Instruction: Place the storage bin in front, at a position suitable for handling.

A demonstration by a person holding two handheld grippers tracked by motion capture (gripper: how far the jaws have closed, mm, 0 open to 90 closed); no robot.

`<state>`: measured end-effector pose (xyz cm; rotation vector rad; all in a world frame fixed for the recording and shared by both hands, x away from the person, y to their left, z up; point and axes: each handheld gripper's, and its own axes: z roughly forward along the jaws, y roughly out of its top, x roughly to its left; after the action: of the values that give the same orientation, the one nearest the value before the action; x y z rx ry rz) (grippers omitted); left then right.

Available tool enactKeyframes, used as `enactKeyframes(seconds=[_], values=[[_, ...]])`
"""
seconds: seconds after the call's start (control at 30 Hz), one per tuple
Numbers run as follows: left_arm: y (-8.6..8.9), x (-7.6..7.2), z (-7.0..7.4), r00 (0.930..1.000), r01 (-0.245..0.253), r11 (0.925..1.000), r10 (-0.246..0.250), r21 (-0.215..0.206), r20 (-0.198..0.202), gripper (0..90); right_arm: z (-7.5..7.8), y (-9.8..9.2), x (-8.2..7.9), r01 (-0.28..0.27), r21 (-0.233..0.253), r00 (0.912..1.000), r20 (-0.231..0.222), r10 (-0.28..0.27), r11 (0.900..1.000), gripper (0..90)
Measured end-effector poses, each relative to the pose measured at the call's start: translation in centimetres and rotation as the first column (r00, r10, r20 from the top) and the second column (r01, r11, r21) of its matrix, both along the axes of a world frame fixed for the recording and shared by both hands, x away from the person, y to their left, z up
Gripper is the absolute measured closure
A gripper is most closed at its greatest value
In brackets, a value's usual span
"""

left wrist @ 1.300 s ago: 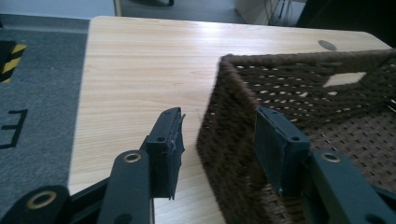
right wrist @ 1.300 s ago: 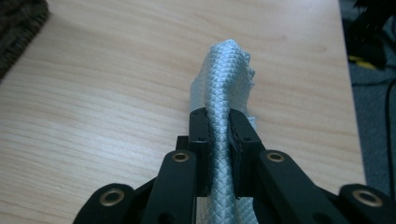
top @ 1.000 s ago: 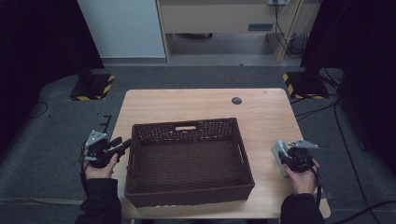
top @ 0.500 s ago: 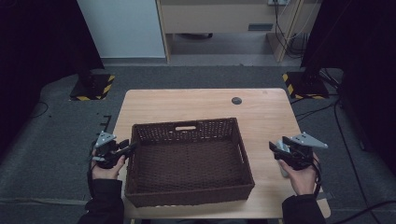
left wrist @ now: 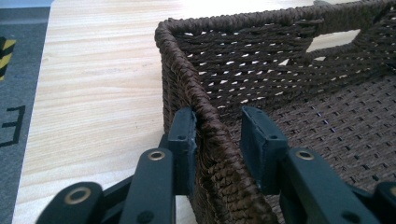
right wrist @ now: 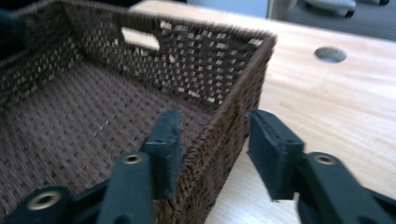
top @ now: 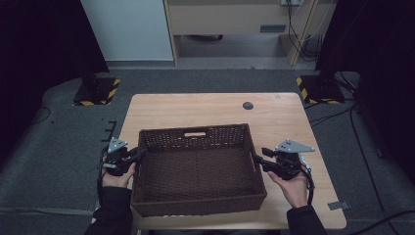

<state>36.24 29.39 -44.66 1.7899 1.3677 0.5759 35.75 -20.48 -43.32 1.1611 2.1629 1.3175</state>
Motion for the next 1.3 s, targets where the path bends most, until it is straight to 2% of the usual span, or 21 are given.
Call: enactKeyframes(seconds=[0.07, 0.13, 0.23, 0.4, 0.5, 0.57, 0.6, 0.7, 0.87, 0.93, 1.07, 1.13, 1.3], values=[[-0.1, 0.4, 0.0, 1.0, 0.005, 0.9999, -0.005, -0.013, -0.003, 65.8, -0.4, 0.3, 0.2, -0.009, -0.013, 0.9999, -0.011, 0.009, 1.0, 66.2], [-0.3, 0.8, -0.1, 0.9999, 0.01, 0.9997, -0.01, -0.023, -0.005, 66.0, -0.7, 0.5, 0.4, -0.016, -0.007, 0.9997, -0.016, 0.016, 1.0, 70.2], [-0.8, 1.4, 0.0, 0.9999, 0.015, 0.9997, -0.016, -0.021, -0.005, 66.0, -0.7, 0.4, 0.7, 0.012, -0.028, 0.9999, 0.0, -0.012, 1.0, 71.4], [-1.6, 2.8, 0.0, 0.9996, 0.029, 0.9996, -0.029, -0.003, -0.001, 65.5, -1.0, -0.1, 1.1, 0.064, -0.012, 0.9978, 0.018, -0.064, 0.998, 72.3], [-1.4, 2.7, 0.0, 0.9993, 0.036, 0.9993, -0.036, -0.002, 0.006, 62.5, -1.0, -0.1, 1.1, 0.07, -0.012, 0.9974, 0.02, -0.07, 0.997, 71.8], [-1.1, 2.5, 0.1, 0.9995, 0.032, 0.9993, -0.033, -0.018, -0.001, 55.1, -0.9, -0.1, 1.0, 0.07, -0.013, 0.9973, 0.025, -0.069, 0.997, 67.4], [-1.0, 2.3, 0.1, 0.9994, 0.033, 0.9992, -0.033, -0.023, 0.006, 54.1, -0.8, -0.1, 0.9, 0.068, -0.015, 0.9972, 0.031, -0.067, 0.998, 65.7], [-0.9, 1.4, 0.4, 0.9989, 0.036, 0.9993, -0.036, 0.007, 0.029, 52.7, -0.6, -0.2, 0.6, 0.058, -0.007, 0.9977, 0.036, -0.058, 0.998, 63.7], [-0.8, -0.1, 0.4, 0.9976, 0.057, 0.9983, -0.057, -0.013, 0.039, 49.5, -0.9, -0.4, 0.4, 0.048, -0.024, 0.9988, 0.013, -0.047, 0.999, 62.9], [-0.8, -0.5, 0.1, 0.9972, 0.071, 0.997, -0.07, -0.031, 0.026, 49.5, -1.0, -0.3, 0.4, 0.046, -0.019, 0.9989, 0.005, -0.046, 0.999, 62.9], [-1.3, -0.3, -0.4, 0.9967, 0.082, 0.9967, -0.082, -0.001, 0.003, 52.5, -1.1, -0.1, 0.4, 0.041, -0.028, 0.9992, -0.001, -0.041, 0.999, 63.0], [-1.3, -0.2, -0.5, 0.9969, 0.079, 0.9969, -0.079, -0.005, 0.0, 53.6, -1.2, 0.0, 0.4, 0.04, -0.039, 0.9992, 0.004, -0.04, 0.998, 62.9], [-1.4, -0.1, -0.7, 0.9969, 0.079, 0.9969, -0.079, 0.009, 0.001, 59.1, -1.3, -0.1, 0.4, 0.044, -0.028, 0.999, 0.002, -0.044, 0.999, 63.5]])
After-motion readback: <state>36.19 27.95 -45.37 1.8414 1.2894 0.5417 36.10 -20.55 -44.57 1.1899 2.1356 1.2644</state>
